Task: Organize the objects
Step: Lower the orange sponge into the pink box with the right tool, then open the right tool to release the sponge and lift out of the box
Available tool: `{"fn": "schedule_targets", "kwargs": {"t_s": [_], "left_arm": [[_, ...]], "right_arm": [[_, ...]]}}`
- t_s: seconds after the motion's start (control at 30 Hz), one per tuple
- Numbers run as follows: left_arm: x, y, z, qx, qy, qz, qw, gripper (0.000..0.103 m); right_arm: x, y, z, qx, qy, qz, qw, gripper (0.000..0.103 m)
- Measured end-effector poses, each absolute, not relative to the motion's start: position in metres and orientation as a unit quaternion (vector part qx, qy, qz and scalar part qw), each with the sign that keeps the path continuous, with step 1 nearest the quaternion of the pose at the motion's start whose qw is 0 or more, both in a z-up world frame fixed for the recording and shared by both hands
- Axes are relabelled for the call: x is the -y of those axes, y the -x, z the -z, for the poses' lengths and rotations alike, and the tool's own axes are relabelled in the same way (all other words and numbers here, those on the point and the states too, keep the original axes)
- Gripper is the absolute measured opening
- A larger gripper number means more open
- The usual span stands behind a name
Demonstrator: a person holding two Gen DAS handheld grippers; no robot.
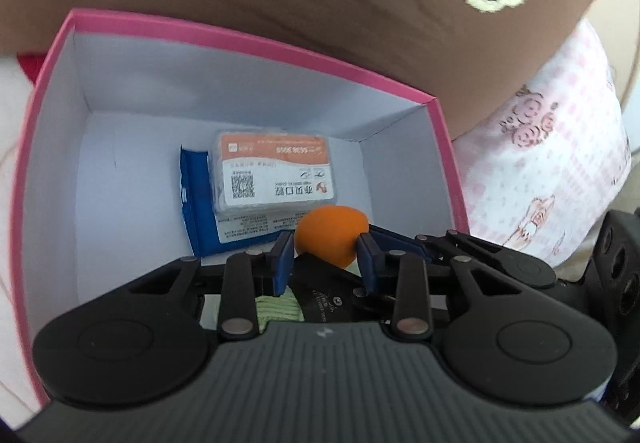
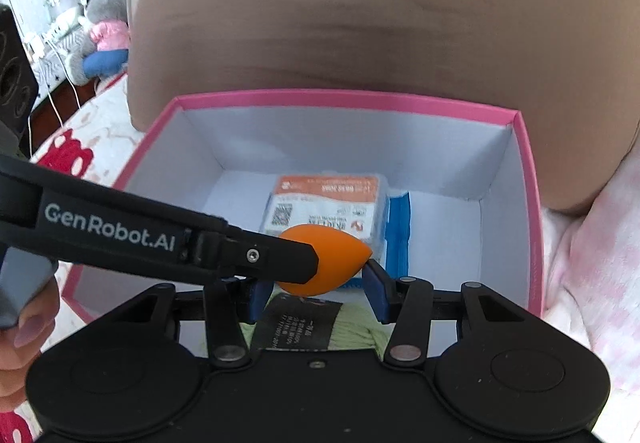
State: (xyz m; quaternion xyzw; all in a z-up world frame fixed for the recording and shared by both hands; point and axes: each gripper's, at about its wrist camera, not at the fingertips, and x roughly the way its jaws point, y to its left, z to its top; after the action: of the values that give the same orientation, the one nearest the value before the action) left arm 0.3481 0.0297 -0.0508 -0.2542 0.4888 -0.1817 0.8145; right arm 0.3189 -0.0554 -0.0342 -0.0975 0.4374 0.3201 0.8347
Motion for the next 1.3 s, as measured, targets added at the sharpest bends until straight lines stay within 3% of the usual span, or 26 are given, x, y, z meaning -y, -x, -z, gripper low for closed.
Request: {"fn": "schedule_targets", "kwargs": {"t_s": [0.43, 0.5, 0.57, 0.63, 1.07, 1.3], "left_arm": [[-0.027, -0.358, 0.056, -0.505, 0.272, 0.160, 0.803, 0.033], [-0.026, -0.358, 0.053, -0.501, 0.266, 0.158, 0.808, 0.040], [-0.025, -0.356, 0.049, -0.500, 0.258, 0.151, 0.813, 0.060], [-0.025, -0.353, 0.046, -0.501, 0.248, 0.137, 0.818, 0.066], [-0.050, -0.324, 0.023, -0.480, 0.203, 0.118, 0.845, 0.066], [-0.051, -0.302, -0.005, -0.480, 0.131, 0.135, 0.857, 0.066]], "right_arm": [[0.060, -0.328, 0.042, -0.454, 0.072, -0.309, 0.833, 0.055], [0.062, -0.330, 0.042, -0.454, 0.062, -0.308, 0.834, 0.055], [0.063, -0.331, 0.044, -0.448, 0.056, -0.311, 0.836, 0.057], [0.067, -0.329, 0.047, -0.443, 0.046, -0.309, 0.840, 0.057], [0.102, -0.300, 0.011, -0.424, 0.000, -0.300, 0.854, 0.058], [0.099, -0.279, -0.024, -0.407, 0.054, -0.315, 0.856, 0.058]]}}
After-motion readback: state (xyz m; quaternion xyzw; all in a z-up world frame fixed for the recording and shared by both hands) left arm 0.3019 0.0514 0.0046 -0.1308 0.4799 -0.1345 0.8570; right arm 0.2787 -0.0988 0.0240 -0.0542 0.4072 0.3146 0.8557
